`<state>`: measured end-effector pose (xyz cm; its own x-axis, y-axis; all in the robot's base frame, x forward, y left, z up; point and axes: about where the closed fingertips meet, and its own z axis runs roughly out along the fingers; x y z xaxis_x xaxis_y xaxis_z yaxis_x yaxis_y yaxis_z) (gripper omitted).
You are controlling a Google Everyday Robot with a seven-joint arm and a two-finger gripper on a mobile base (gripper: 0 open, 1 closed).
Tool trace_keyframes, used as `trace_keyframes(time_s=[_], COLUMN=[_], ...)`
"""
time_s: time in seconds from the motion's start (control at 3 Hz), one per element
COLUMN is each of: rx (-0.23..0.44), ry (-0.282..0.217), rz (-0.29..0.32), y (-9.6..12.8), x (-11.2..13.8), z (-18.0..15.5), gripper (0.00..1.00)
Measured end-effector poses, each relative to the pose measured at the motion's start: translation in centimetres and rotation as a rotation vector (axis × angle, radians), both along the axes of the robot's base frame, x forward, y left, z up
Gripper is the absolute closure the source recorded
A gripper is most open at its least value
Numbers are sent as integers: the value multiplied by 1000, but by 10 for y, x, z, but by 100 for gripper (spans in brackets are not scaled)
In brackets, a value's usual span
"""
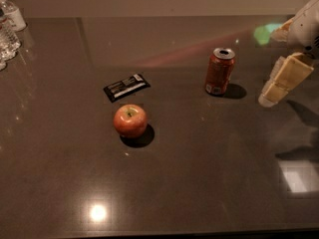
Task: Pick coke can
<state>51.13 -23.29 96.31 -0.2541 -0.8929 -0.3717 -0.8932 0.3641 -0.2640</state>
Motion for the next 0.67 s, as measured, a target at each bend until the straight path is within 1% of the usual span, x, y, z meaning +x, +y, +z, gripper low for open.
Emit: trace_keyframes(time_s=[0.33,0.67], rx=[73,126], ry=[-9,-6], rz=[-15,-41], y=[-1,-4], x=[26,55], z=[-10,-23], gripper=[0,0])
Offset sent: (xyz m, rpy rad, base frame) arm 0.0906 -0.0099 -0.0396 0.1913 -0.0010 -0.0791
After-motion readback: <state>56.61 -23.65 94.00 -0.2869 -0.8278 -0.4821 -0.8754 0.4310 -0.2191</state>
